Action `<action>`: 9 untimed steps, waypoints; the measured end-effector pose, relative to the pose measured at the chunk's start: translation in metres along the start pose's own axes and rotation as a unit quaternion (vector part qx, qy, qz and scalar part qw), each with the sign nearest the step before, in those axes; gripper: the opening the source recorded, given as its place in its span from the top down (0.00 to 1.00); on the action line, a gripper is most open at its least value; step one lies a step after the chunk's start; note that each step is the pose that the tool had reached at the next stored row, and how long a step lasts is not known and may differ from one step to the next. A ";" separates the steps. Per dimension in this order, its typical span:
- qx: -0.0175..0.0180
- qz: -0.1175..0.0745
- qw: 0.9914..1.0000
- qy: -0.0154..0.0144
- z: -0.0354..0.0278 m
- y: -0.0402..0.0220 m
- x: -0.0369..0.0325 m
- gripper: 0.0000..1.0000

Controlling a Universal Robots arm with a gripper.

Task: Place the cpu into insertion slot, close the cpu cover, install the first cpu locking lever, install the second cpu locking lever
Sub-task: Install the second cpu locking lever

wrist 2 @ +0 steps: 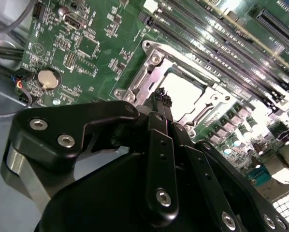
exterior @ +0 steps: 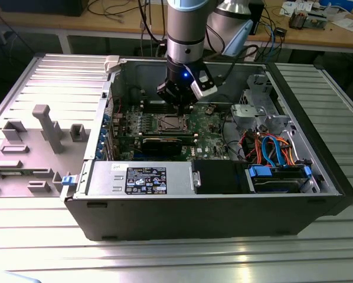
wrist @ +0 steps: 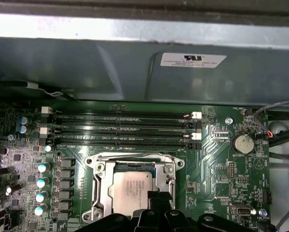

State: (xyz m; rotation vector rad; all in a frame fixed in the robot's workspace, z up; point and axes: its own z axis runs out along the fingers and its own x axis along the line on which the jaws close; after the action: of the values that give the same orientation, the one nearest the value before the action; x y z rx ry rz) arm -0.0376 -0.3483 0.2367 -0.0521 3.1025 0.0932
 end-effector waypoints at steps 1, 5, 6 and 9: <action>0.000 0.000 1.000 0.000 -0.0001 -0.0012 0.0000 0.89; 0.000 0.000 1.000 0.000 -0.0003 -0.0056 0.0002 0.89; 0.000 0.000 1.000 0.000 -0.0003 -0.0058 0.0002 0.89; 0.000 0.000 1.000 0.000 -0.0004 -0.0059 0.0002 0.89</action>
State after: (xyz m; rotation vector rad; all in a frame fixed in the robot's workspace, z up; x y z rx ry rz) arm -0.0377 -0.3542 0.2368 -0.0521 3.1025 0.0931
